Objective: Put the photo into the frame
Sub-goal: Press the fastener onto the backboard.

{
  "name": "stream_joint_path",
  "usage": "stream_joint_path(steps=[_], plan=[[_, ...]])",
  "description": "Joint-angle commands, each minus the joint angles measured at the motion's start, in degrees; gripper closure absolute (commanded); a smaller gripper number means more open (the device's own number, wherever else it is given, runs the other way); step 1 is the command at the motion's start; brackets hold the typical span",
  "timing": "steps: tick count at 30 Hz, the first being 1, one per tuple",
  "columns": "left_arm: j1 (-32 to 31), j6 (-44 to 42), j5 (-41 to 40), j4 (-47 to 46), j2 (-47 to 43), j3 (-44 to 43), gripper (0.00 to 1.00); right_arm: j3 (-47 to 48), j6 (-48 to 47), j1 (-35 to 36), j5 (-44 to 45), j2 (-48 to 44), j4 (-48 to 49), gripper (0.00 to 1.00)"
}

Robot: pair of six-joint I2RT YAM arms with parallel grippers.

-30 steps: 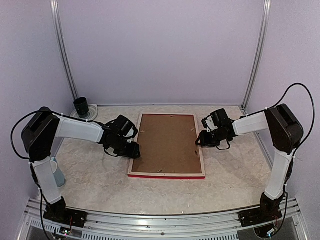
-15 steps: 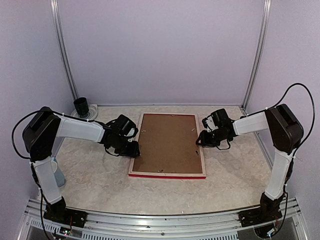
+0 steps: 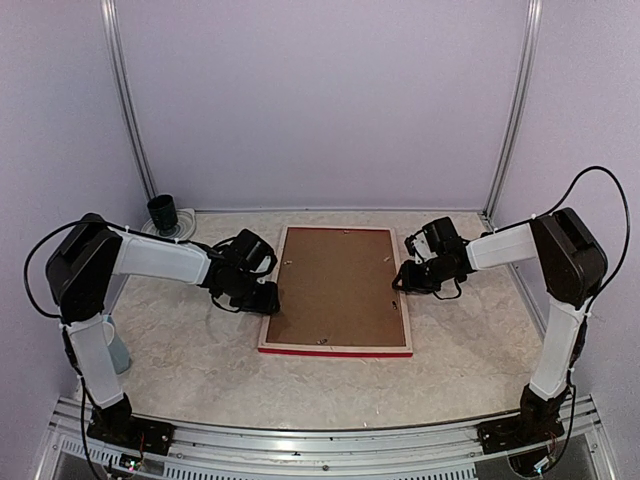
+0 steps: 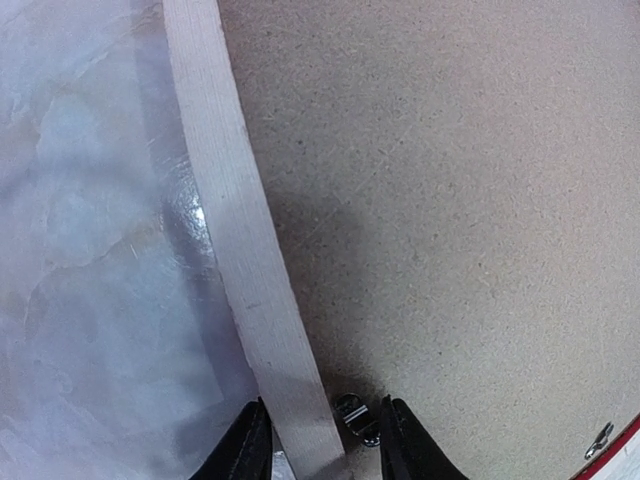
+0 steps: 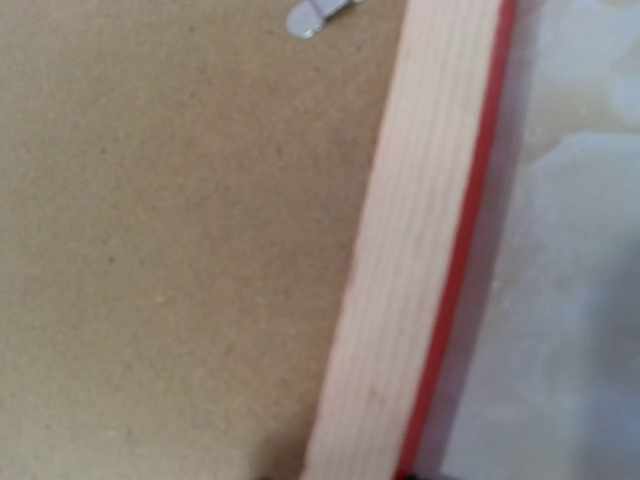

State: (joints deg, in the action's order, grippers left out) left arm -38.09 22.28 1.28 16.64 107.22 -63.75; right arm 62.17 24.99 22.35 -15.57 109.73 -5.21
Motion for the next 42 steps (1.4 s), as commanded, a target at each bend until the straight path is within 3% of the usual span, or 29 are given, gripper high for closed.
stream_joint_path(steps=[1, 6, 16, 31, 42], plan=[[-1.4, -0.2, -0.2, -1.0, -1.3, -1.9, 0.6, -0.7, 0.3, -0.4, -1.2, 0.7, 0.3, 0.65], [-1.5, -0.1, -0.6, 0.1, -0.3, -3.7, 0.55, -0.7, 0.2, -0.4, -1.1, 0.8, 0.3, 0.65], [-1.5, 1.1, -3.1, 1.4, 2.4, -3.6, 0.57, -0.7, 0.2, -0.4, -1.4, 0.8, 0.5, 0.65], [-1.5, 1.5, -4.1, 2.2, 2.6, -3.6, 0.76, -0.7, 0.2, -0.4, -1.6, 0.9, 0.5, 0.65], [-1.5, 1.4, -2.9, 2.0, 2.2, -3.7, 0.79, -0.8, 0.2, -0.4, -1.8, 0.7, 0.5, 0.66]])
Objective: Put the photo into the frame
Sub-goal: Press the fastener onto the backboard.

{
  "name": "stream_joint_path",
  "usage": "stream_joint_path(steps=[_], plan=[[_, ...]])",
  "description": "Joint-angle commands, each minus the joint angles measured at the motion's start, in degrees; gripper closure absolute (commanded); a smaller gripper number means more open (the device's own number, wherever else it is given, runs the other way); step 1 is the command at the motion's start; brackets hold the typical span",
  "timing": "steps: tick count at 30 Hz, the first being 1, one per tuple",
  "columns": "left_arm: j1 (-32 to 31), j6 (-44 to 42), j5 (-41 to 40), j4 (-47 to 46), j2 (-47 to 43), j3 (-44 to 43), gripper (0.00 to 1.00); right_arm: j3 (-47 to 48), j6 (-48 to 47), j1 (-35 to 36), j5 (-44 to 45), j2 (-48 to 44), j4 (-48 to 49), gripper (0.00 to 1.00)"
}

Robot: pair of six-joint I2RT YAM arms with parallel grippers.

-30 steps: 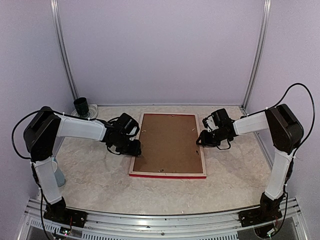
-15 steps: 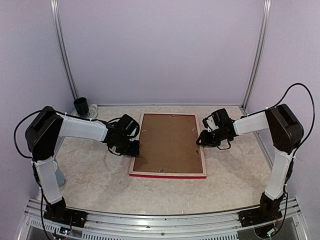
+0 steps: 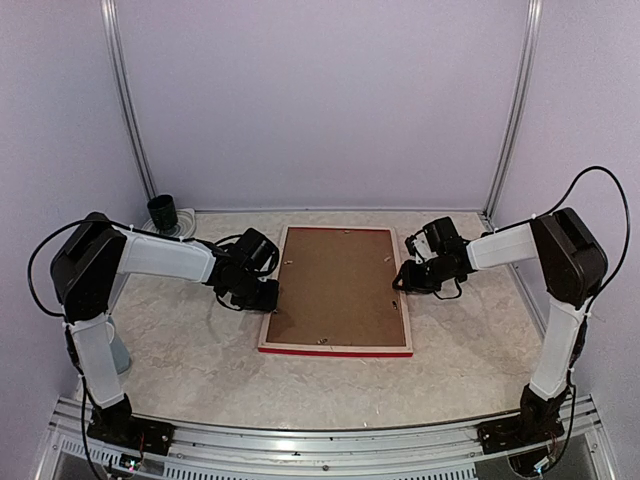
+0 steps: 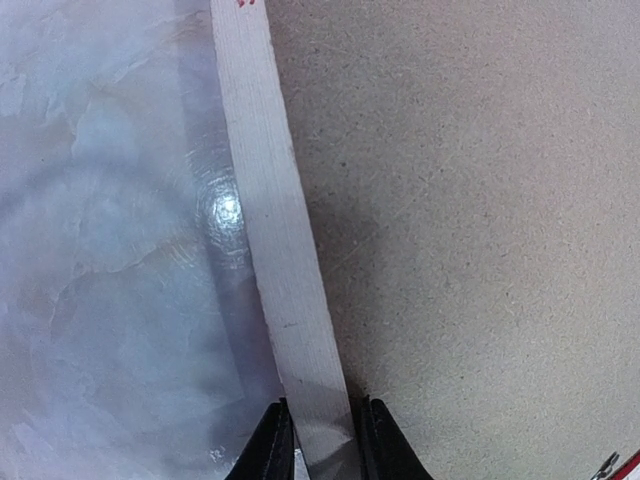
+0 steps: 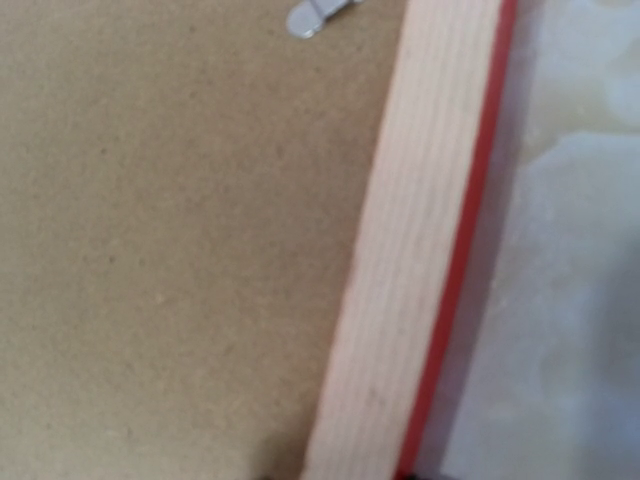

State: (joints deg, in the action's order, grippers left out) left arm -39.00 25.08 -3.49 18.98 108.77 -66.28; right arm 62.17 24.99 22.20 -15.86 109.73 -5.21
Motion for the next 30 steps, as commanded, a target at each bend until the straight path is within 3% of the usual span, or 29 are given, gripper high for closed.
stream_joint_path(steps=[1, 14, 22, 26, 30], plan=[[-0.5, -1.5, 2.1, -0.5, 0.6, -1.1, 0.79, -0.8, 0.2, -0.2, -1.5, 0.7, 0.5, 0.66], [-0.6, -6.9, 2.0, 8.5, 2.0, -6.8, 0.79, -0.7, 0.2, -0.2, -1.6, 1.0, 0.4, 0.65], [-0.8, -7.5, 3.0, 8.5, 2.4, -6.2, 0.78, -0.6, 0.1, -0.2, -1.5, 1.2, 0.2, 0.66], [-0.8, -7.0, 1.8, 8.0, 1.8, -6.1, 0.71, -0.5, 0.0, -0.2, -1.4, 1.2, 0.1, 0.65], [-0.8, -6.4, 2.9, 6.4, 1.3, -5.9, 0.7, -0.5, -0.1, -0.2, -1.0, 1.0, 0.0, 0.65]])
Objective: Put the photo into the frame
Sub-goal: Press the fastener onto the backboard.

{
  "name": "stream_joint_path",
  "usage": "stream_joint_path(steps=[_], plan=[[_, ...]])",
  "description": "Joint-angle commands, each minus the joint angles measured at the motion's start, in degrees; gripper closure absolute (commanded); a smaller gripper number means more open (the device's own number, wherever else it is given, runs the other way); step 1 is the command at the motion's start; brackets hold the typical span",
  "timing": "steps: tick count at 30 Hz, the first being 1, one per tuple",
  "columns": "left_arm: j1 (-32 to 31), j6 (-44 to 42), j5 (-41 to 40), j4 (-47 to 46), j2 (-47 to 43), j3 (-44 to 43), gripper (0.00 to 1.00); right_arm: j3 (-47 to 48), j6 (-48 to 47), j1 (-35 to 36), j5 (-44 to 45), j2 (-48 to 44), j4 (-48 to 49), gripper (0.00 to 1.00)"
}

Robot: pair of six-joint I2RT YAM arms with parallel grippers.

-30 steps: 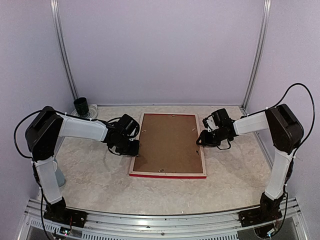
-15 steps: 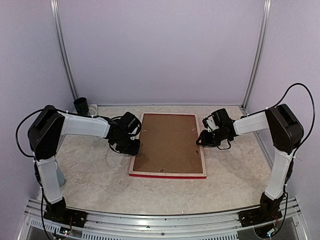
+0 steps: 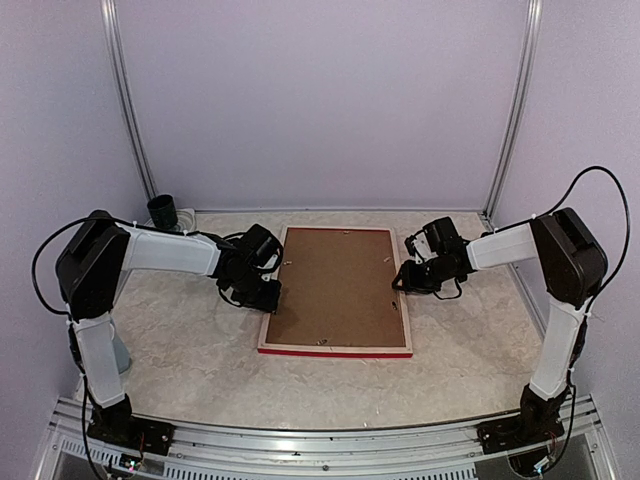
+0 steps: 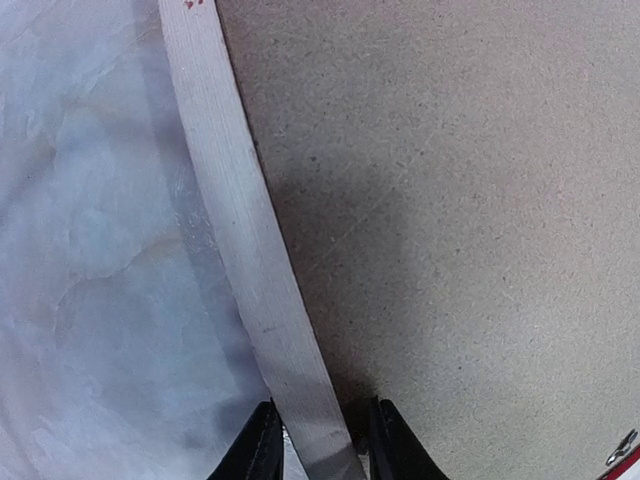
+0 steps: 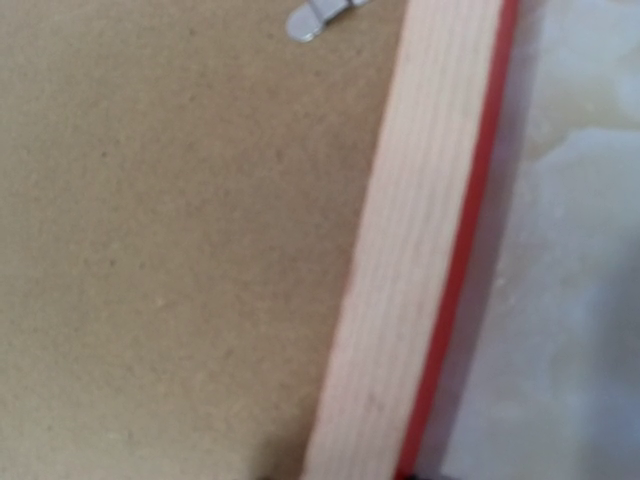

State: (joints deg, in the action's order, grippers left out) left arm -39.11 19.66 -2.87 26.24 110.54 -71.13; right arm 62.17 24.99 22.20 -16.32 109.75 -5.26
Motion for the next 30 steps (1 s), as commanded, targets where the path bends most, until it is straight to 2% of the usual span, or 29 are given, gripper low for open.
stream_joint_path(steps=[1, 3, 7, 10, 14, 21, 24, 26, 30], plan=[[-0.7, -0.9, 2.5, -1.0, -0.5, -1.2, 0.7, -0.6, -0.1, -0.2, -0.6, 0.9, 0.0, 0.64], [-0.7, -1.0, 2.5, -0.9, -0.1, -1.6, 0.69, -0.5, 0.0, -0.2, -0.5, 1.0, 0.0, 0.64], [-0.7, -0.6, 1.6, -0.9, -0.5, -1.5, 0.6, -0.4, -0.2, -0.2, -0.5, 1.0, 0.0, 0.64], [-0.7, 0.3, -0.3, -1.9, -1.6, -1.2, 0.58, -0.4, -0.2, -0.2, -0.4, 0.9, 0.0, 0.64], [-0.6, 1.6, -2.9, -3.8, -3.5, -0.8, 0.48, -0.6, -0.5, -0.2, -0.3, 0.4, 0.1, 0.62], [0.7, 3.3, -3.9, -8.3, -5.4, 1.2, 0.29, 0.1, -2.3, 1.0, 2.5, -1.1, -1.8, 0.46], [1.9, 3.8, -2.5, -11.1, -5.6, 2.8, 0.25, 1.4, -3.7, 2.6, 5.6, -1.3, -3.9, 0.38], [2.7, 3.9, -1.5, -12.9, -5.5, 3.9, 0.21, 2.6, -4.7, 4.1, 8.4, -1.3, -5.9, 0.36], [4.1, 4.2, -0.1, -16.6, -5.4, 6.3, 0.19, 4.6, -5.7, 6.1, 11.3, -1.2, -9.2, 0.36]])
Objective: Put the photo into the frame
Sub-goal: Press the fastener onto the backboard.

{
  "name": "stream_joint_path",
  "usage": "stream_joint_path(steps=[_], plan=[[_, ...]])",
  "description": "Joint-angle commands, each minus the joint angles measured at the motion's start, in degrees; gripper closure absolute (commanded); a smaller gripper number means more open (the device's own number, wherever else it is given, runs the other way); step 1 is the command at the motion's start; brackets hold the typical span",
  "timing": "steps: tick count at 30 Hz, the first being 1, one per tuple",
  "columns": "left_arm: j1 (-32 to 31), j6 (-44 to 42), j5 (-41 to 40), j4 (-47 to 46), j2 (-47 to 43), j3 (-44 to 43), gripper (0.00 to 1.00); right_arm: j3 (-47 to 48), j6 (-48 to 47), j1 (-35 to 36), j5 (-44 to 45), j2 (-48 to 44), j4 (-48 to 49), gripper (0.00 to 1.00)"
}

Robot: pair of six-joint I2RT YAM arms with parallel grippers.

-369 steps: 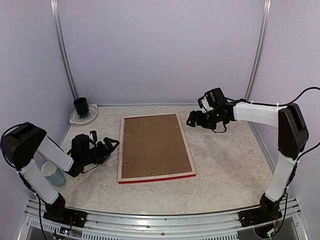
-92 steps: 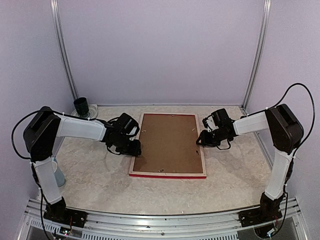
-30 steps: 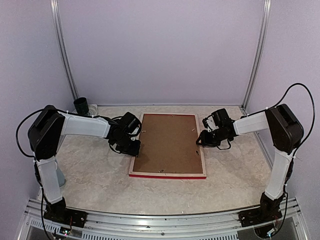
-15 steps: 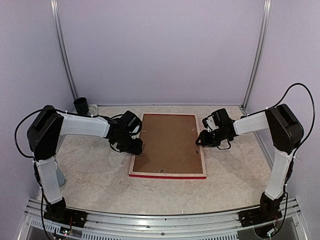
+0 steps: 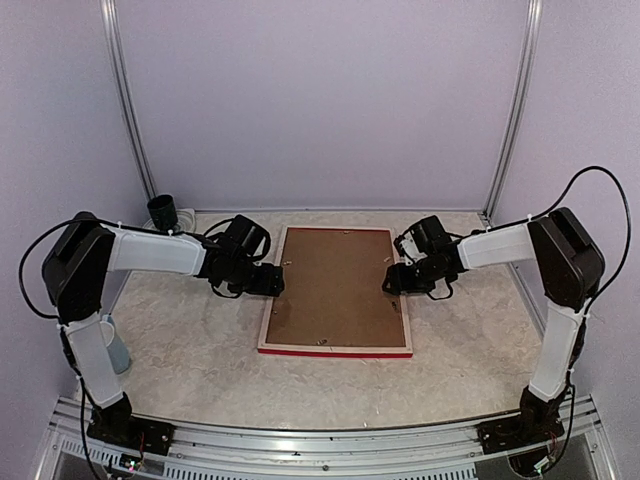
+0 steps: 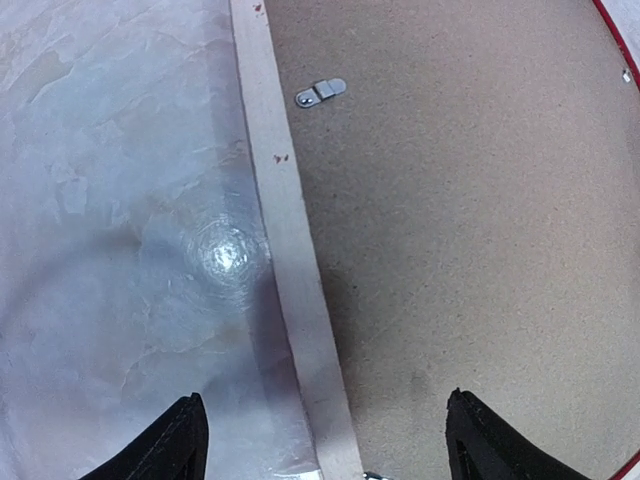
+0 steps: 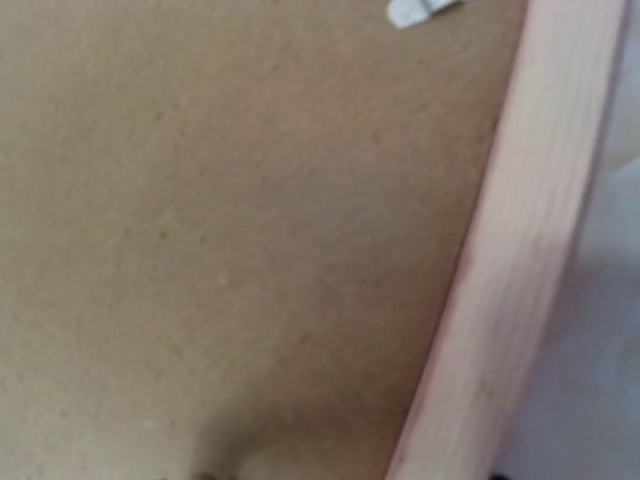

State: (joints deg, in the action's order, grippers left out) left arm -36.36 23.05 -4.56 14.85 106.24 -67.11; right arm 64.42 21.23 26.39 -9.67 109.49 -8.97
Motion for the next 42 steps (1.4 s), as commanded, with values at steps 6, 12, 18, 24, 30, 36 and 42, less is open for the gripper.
stream_joint_path(steps=[6, 12, 18, 24, 30, 36, 42], plan=[[2.3, 1.8, 2.0, -10.1, -2.0, 5.7, 0.19, 3.0, -2.1, 3.6, 7.2, -2.6, -11.2, 0.38], [2.2, 2.8, 2.9, -15.7, -2.4, 9.5, 0.19, 3.2, -1.4, 5.4, 9.2, -4.0, -16.3, 0.38], [2.0, 2.5, 4.2, -19.8, -1.9, 12.9, 0.19, 3.8, 0.6, 5.7, 11.9, -6.6, -17.9, 0.38], [2.2, 1.2, 7.9, -24.4, -2.4, 16.0, 0.2, 6.6, 0.8, 5.7, 13.6, -6.0, -20.7, 0.38], [3.2, 1.1, 10.6, -26.3, -1.5, 17.1, 0.2, 7.9, 1.1, 5.9, 13.1, -2.9, -22.3, 0.39], [3.7, 1.6, 11.9, -27.1, -1.2, 17.5, 0.2, 8.3, 1.4, 6.2, 13.3, -1.6, -23.4, 0.4], [4.2, 1.9, 12.8, -27.1, 0.0, 17.4, 0.2, 8.9, 1.4, 6.7, 13.9, -0.8, -24.1, 0.41]])
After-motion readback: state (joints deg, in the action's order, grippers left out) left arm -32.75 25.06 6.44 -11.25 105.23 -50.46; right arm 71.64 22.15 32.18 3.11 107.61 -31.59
